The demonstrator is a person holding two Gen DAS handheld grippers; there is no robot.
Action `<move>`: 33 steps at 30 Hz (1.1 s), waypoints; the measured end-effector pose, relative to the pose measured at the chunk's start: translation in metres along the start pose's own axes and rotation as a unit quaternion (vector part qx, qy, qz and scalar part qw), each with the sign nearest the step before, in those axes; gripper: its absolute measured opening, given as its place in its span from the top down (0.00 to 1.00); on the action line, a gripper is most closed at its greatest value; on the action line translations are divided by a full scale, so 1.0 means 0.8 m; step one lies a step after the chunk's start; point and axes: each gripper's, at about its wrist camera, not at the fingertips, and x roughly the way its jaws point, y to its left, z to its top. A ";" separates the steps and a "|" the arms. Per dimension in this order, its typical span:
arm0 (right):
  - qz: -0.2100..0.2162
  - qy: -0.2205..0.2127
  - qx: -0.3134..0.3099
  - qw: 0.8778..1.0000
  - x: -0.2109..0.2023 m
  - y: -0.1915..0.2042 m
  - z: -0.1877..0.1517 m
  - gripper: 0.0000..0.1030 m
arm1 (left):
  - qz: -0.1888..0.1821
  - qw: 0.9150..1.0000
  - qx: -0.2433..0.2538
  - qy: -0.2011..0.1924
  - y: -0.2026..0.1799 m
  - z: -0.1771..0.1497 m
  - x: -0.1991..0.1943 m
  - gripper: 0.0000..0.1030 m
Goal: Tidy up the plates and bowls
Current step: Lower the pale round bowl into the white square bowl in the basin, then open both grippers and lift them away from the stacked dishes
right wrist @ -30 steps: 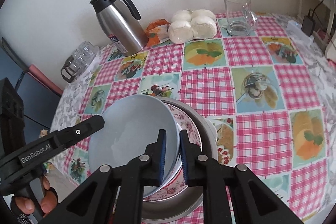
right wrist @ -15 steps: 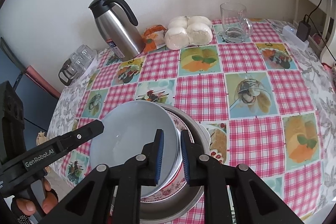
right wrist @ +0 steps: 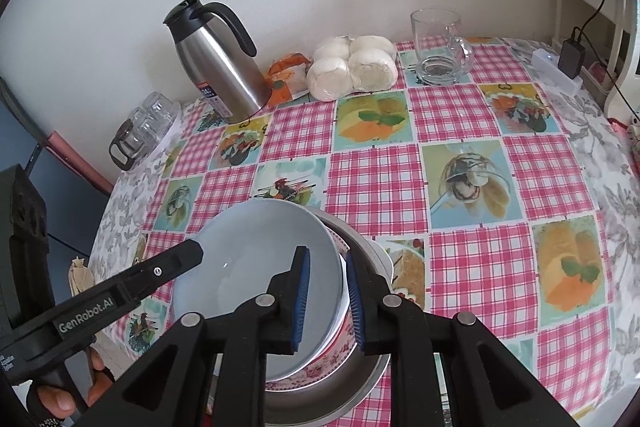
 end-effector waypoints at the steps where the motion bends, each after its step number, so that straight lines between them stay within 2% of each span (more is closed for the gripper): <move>1: 0.000 0.001 0.001 1.000 0.001 -0.001 0.000 0.80 | -0.001 1.000 0.000 0.000 0.000 0.000 0.000 0.82; 19: 0.000 -0.004 0.000 1.000 -0.004 0.000 0.000 0.79 | 0.006 1.000 0.010 0.001 -0.007 0.002 0.000 0.82; 23: -0.002 -0.016 -0.005 1.000 -0.014 0.003 0.001 0.65 | 0.002 1.000 0.012 -0.009 -0.007 0.003 -0.007 0.82; 24: -0.003 -0.018 -0.007 1.000 -0.016 0.004 0.001 0.60 | 0.003 1.000 0.012 -0.013 -0.008 0.003 -0.010 0.78; 25: -0.005 -0.020 -0.009 1.000 -0.018 0.005 0.001 0.57 | 0.005 1.000 0.012 -0.019 -0.007 0.004 -0.014 0.67; 27: -0.012 -0.024 -0.016 1.000 -0.021 0.008 0.000 0.41 | 0.011 0.999 0.014 -0.032 -0.007 0.004 -0.021 0.50; 30: -0.015 -0.032 -0.022 0.999 -0.027 0.011 -0.003 0.31 | 0.035 0.998 0.017 -0.053 -0.005 0.005 -0.032 0.43; 33: -0.022 -0.042 -0.030 0.998 -0.032 0.015 -0.010 0.22 | 0.060 0.996 0.015 -0.071 0.001 0.003 -0.041 0.31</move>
